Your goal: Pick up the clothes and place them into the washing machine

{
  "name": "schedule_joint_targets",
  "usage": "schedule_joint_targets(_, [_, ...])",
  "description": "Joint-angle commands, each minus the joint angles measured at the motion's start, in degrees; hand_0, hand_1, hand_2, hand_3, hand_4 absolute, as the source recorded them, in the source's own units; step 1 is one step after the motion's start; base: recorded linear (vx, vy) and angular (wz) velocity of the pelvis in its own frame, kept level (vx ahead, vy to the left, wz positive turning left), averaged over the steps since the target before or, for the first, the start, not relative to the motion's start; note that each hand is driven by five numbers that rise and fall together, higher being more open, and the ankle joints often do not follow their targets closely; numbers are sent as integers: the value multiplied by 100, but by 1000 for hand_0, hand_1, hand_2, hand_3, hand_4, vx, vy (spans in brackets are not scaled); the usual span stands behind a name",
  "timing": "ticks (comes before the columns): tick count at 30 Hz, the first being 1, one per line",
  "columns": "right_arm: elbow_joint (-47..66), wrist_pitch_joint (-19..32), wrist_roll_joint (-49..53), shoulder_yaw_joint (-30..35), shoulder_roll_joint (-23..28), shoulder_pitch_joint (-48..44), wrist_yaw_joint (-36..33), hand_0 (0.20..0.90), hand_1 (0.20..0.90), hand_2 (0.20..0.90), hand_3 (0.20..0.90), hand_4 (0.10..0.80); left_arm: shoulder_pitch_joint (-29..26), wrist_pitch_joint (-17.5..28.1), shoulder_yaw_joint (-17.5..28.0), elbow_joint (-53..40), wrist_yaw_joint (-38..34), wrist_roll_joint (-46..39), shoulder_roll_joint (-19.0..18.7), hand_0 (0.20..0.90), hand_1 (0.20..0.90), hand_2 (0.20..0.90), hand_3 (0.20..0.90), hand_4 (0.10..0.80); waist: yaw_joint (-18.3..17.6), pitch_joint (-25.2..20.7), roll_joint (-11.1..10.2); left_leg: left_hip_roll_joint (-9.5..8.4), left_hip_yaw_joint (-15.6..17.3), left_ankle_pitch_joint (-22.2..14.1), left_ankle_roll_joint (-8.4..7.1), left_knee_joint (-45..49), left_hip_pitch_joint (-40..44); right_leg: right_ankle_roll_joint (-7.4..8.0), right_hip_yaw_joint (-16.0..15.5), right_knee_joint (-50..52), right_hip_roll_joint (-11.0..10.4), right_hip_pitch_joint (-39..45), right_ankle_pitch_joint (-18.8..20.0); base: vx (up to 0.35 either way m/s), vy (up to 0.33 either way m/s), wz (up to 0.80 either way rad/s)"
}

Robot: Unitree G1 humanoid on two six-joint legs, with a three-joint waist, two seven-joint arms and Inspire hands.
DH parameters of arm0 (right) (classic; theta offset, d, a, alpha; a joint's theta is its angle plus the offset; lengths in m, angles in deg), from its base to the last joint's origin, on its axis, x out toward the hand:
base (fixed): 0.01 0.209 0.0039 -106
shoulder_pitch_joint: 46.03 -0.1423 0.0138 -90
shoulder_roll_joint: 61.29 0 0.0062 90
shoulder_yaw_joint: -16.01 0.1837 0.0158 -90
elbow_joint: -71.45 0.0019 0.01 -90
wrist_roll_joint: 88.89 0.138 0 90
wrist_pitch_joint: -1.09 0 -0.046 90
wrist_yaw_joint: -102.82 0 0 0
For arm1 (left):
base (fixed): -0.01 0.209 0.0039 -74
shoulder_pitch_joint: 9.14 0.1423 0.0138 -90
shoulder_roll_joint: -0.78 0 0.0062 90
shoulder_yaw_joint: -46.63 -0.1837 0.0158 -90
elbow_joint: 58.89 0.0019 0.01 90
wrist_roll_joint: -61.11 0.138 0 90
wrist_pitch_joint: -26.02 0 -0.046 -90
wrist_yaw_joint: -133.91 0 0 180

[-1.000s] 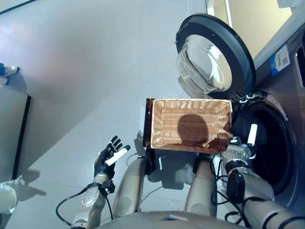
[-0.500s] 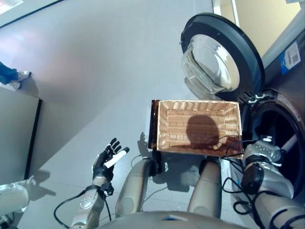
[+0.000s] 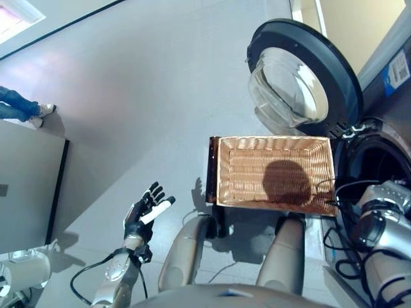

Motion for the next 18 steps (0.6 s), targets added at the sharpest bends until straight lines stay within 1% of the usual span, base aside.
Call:
schedule_joint_targets(1, [-64, 668, -246, -216, 937, -207, -52, 200, 200, 200, 200, 300, 159, 342, 113, -512, -72, -254, -460, 900, 900, 900, 900, 800, -37, -411, 51, 20, -67, -248, -245, 218, -97, -75, 285, -58, 192, -46, 695, 0, 0, 0])
schedule_joint_targets(5, [111, 641, -318, -288, 896, -152, 26, 200, 200, 200, 200, 300, 177, 366, 172, -483, -109, -267, -437, 900, 900, 900, 900, 800, -77, -376, 19, 39, -21, -256, -234, 236, -122, -84, 318, -56, 207, -85, 710, 0, 0, 0])
schedule_joint_targets(8, [106, 518, -339, -357, 793, -54, 250, 200, 200, 200, 200, 300, 130, 425, 261, -465, -101, -282, -440, 900, 900, 900, 900, 800, -78, -355, 0, 50, 8, -262, -222, 241, -134, -90, 326, -71, 221, -101, 724, -2, 1, -5])
schedule_joint_targets(9, [85, 452, -354, -394, 772, -22, 325, 302, 302, 302, 302, 373, 123, 443, 287, -458, -96, -276, -441, 900, 900, 900, 900, 800, -83, -346, -11, 53, 9, -263, -221, 246, -142, -92, 336, -72, 226, -107, 729, -5, 1, -6])
schedule_joint_targets(10, [78, 446, -345, -394, 772, -21, 339, 384, 384, 384, 384, 431, 125, 445, 291, -456, -95, -276, -440, 900, 900, 900, 900, 800, -85, -346, -14, 54, 11, -263, -221, 248, -144, -92, 339, -70, 226, -109, 729, 0, 0, -7])
schedule_joint_targets(11, [49, 434, -372, -395, 758, 19, 368, 650, 650, 650, 650, 622, 119, 447, 304, -441, -95, -274, -425, 900, 900, 900, 900, 800, -88, -341, -19, 50, 19, -260, -224, 248, -149, -92, 338, -71, 226, -116, 732, 3, -2, -7])
schedule_joint_targets(12, [0, 433, -358, -381, 763, 38, 364, 900, 900, 900, 900, 800, 111, 448, 313, -433, -94, -274, -420, 900, 900, 900, 900, 800, -85, -343, -21, 46, 14, -264, -224, 249, -150, -92, 335, -67, 224, -117, 729, 6, -3, -7])
schedule_joint_targets(18, [-134, 316, -270, -366, 683, 101, 472, 900, 900, 900, 900, 800, 111, 428, 400, -399, -77, -284, -410, 900, 900, 900, 900, 800, -67, -362, -53, 43, 3, -266, -215, 240, -134, -100, 309, -86, 228, -87, 729, 1, 0, -1])
